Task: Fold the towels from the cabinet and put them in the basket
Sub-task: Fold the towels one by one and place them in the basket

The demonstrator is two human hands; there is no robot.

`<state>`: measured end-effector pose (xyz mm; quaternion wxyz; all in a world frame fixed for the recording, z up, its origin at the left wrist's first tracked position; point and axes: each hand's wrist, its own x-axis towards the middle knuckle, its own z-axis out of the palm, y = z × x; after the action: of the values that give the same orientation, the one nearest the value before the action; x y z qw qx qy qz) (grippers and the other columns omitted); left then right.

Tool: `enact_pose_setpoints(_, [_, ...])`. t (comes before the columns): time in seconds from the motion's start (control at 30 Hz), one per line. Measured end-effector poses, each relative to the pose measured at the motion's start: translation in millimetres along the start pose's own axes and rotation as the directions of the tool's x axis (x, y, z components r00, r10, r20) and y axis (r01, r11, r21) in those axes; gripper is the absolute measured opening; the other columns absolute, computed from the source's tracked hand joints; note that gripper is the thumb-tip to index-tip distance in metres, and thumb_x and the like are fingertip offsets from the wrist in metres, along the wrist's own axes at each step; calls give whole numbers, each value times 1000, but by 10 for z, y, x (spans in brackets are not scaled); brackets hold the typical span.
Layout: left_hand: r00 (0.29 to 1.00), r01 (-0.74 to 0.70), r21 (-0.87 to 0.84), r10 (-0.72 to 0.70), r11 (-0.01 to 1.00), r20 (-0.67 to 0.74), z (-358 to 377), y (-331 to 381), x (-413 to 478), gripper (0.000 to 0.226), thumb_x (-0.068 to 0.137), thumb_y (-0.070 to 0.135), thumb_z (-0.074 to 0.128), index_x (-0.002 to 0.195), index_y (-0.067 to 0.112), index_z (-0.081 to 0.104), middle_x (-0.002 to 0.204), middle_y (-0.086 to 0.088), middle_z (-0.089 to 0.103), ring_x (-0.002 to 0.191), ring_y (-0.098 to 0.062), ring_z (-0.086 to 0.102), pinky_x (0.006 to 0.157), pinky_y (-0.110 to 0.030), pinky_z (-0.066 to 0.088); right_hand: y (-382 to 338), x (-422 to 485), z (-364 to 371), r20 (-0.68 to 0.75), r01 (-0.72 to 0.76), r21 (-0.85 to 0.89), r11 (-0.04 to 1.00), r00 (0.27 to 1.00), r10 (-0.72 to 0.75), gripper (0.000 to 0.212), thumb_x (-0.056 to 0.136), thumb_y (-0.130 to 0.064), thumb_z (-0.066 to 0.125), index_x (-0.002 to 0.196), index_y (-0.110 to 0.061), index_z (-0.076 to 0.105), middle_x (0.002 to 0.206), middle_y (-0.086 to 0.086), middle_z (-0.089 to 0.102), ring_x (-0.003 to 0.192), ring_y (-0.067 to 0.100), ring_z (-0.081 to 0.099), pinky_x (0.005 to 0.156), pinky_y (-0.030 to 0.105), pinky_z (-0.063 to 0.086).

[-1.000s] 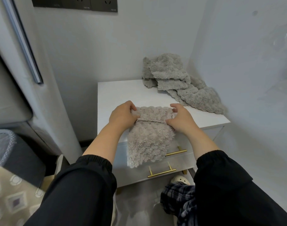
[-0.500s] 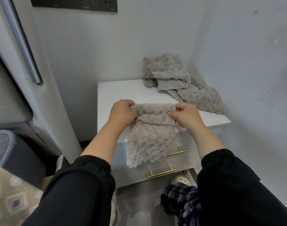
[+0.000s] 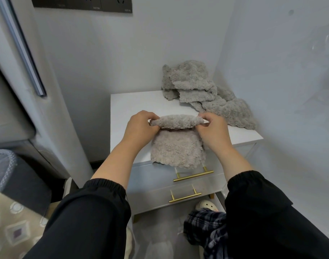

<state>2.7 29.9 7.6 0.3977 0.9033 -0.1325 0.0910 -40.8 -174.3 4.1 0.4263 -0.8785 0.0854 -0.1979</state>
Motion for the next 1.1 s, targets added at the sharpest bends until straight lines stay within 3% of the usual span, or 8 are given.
enact_pose_setpoints(0.17, [990, -46, 106, 31, 993, 139, 3, -39, -29, 17, 83, 26, 65, 99, 19, 69, 115, 4, 59, 95, -10, 52, 83, -23, 40, 43, -5, -72, 153, -21, -223, 975, 987, 56, 18, 82, -8, 64, 97, -16, 69, 100, 6, 68, 87, 22, 61, 75, 31, 48])
enact_pose_setpoints(0.33, [992, 5, 39, -10, 999, 129, -14, 5, -50, 32, 97, 29, 49, 97, 7, 72, 115, -1, 63, 106, -15, 54, 88, -26, 39, 39, -7, -111, 277, -69, -147, 987, 955, 108, 27, 89, -39, 61, 85, -13, 64, 90, 0, 63, 87, 16, 57, 70, 29, 40])
enact_pose_setpoints(0.5, [978, 84, 25, -87, 996, 189, 38, -60, -36, 2, 92, 18, 57, 91, 17, 59, 100, -4, 63, 99, -22, 57, 75, -29, 42, 77, 0, -29, 258, -80, -142, 987, 959, 115, 6, 92, -20, 58, 93, -14, 57, 100, 2, 59, 97, 18, 54, 78, 26, 37])
enact_pose_setpoints(0.6, [970, 99, -7, -95, 995, 224, 28, -38, -46, 23, 91, 17, 60, 111, 15, 49, 88, 0, 51, 85, -21, 51, 65, -23, 39, 65, 3, -17, 284, -131, -48, 990, 949, 139, 31, 90, -12, 61, 119, -14, 49, 112, 0, 49, 101, 15, 48, 80, 22, 37])
enact_pose_setpoints(0.73, [967, 107, -16, -100, 994, 236, 2, 0, -18, 52, 85, 12, 67, 132, 16, 46, 106, -4, 52, 95, -18, 49, 79, -24, 36, 32, 30, -14, 223, -142, 63, 988, 967, 124, 55, 82, 0, 66, 130, -19, 49, 98, -2, 47, 81, 10, 48, 65, 16, 38])
enact_pose_setpoints(0.87, [997, -20, 78, 14, 997, 78, 40, 14, -4, 35, 80, 5, 65, 114, 14, 63, 109, -5, 55, 104, -21, 50, 80, -23, 35, -8, 37, 25, 47, 20, -2, 1000, 999, -19, 31, 76, 3, 65, 98, -19, 67, 89, -4, 60, 79, 12, 54, 70, 22, 40])
enact_pose_setpoints(1.0, [989, -107, 140, 120, 984, -87, 62, 14, 23, 31, 74, -5, 56, 98, 13, 62, 93, 3, 45, 97, -20, 46, 69, -25, 32, -77, -15, 48, -76, 104, -68, 992, 991, -109, 32, 77, 7, 60, 101, -15, 63, 86, -5, 51, 68, 5, 45, 58, 8, 31])
enact_pose_setpoints(1.1, [980, -151, 231, 176, 961, -91, 60, 3, 24, 30, 75, -8, 51, 96, 11, 60, 92, 2, 44, 96, -21, 43, 65, -25, 26, -80, -35, 55, -80, 113, -105, 988, 989, -122, 32, 78, 8, 58, 101, -14, 60, 88, -2, 51, 71, 12, 45, 54, 12, 30])
